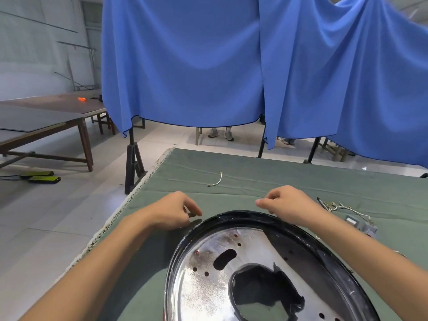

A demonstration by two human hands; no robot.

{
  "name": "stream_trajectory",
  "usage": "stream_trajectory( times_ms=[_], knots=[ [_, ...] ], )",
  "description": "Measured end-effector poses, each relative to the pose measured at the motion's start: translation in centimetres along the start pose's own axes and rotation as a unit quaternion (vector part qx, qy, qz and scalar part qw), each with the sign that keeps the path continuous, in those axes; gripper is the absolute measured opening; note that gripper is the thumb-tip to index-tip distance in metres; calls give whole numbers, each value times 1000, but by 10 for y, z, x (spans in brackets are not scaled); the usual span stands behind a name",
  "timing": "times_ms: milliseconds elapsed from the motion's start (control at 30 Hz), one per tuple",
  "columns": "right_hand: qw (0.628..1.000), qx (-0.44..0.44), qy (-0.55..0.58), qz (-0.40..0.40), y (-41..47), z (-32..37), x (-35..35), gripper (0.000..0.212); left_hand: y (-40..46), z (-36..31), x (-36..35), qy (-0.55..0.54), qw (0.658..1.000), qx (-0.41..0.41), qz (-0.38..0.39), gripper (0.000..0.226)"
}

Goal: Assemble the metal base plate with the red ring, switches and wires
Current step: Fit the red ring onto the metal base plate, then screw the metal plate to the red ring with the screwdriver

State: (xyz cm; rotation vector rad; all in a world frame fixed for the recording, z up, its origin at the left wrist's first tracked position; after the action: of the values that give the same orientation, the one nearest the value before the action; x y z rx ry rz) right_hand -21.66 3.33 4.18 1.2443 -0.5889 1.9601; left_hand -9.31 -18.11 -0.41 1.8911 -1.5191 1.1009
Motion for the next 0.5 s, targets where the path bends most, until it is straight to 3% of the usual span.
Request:
stream_trajectory(
  times_ms=[133,267,500],
  knots=[
    [1000,10,4,12,0,1,-11,32,-11,-2,-2,62,998,-27,22,26],
    [1000,9,19,-4,-4,0,-10,47,-14,-3,-4,89,995,-27,-41,18],
    [999,9,36,-21,-13,-4,-6,53,-16,8,-4,17,994,-23,-107,6]
  ],
)
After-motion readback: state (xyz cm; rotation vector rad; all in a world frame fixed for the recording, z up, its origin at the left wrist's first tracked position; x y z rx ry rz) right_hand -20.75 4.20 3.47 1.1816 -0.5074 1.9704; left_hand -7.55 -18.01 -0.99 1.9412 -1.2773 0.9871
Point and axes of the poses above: each hand's wrist, its own y-axis towards the middle knuckle, its own x-axis out of the back of the hand, z = x × y, the point moved 5 cm from there along y, towards the middle knuckle, and after that the axes turned 5 degrees about x, right-handed, at the moved point
